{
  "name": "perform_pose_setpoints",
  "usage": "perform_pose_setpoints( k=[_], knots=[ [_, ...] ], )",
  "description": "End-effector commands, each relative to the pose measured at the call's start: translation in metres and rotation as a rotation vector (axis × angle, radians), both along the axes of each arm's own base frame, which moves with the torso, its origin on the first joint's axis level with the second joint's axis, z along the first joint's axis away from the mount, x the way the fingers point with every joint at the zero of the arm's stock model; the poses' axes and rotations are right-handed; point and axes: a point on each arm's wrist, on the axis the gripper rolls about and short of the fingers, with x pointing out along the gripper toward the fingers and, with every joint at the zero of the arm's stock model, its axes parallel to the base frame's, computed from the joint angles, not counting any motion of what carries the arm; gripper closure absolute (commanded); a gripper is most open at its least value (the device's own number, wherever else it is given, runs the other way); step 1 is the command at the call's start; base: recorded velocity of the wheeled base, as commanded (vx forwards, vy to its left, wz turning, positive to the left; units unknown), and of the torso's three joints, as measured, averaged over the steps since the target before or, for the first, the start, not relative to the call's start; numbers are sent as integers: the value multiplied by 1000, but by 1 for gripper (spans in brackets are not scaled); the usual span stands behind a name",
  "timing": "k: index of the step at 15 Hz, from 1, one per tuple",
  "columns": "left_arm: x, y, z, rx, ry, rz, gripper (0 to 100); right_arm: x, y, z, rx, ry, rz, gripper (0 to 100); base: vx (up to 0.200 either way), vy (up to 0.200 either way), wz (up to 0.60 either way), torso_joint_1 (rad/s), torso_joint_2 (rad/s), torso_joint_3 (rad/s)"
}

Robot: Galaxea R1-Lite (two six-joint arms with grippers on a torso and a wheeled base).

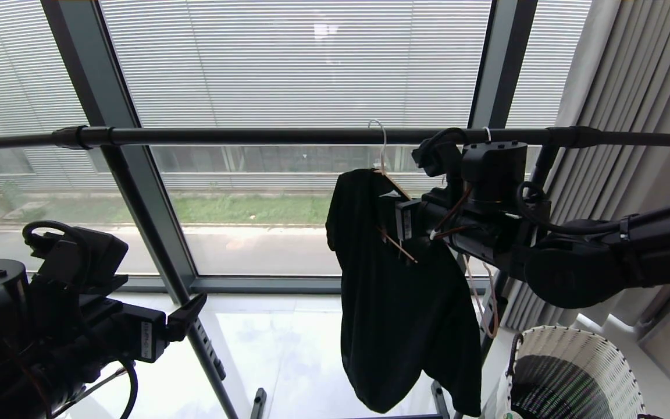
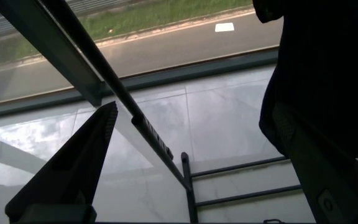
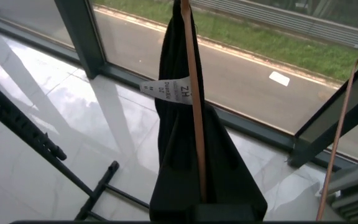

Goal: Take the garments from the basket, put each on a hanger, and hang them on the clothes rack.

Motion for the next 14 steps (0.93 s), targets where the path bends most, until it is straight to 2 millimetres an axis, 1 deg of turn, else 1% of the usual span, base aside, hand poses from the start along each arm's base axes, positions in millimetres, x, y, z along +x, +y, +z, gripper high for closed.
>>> perform_pose_setpoints(
  k=[1, 2, 3, 5, 6, 7, 9, 11, 13, 14],
  knots=[
    [0, 0, 0, 0, 0, 1, 0, -2, 0, 2, 5, -3, 3, 100, 0, 0, 0, 0, 0, 0],
    [0, 0, 0, 0, 0, -1, 0, -2, 0, 2, 4, -4, 3, 100, 0, 0, 0, 0, 0, 0],
    [0, 0, -1, 1, 2, 1, 0, -2, 0, 3, 5, -5, 3, 0, 0, 0, 0, 0, 0, 0],
    [0, 0, -1, 2, 4, 2, 0, -11, -6, 17, 21, -30, 7, 0, 0, 0, 0, 0, 0, 0],
    [0, 1, -1, 2, 3, 4, 0, -19, -11, 25, 30, -39, 11, 0, 0, 0, 0, 0, 0, 0],
    [0, 1, -1, 3, 6, 5, 0, -31, -22, 35, 23, -34, 11, 0, 0, 0, 0, 0, 0, 0],
    [1, 3, -3, 8, 9, 28, 0, -58, -50, 57, 17, -32, 4, 0, 0, 0, 0, 0, 0, 0],
    [3, 7, -4, 16, 14, 69, 0, -78, -83, 73, 24, -46, -34, 0, 0, 0, 0, 0, 0, 0],
    [4, 10, -4, 16, 13, 86, 0, -92, -120, 80, -4, -47, -110, 0, 0, 0, 0, 0, 0, 0],
    [4, 11, -4, 16, 14, 91, 0, -96, -135, 80, -35, -45, -150, 0, 0, 0, 0, 0, 0, 0]
  ],
)
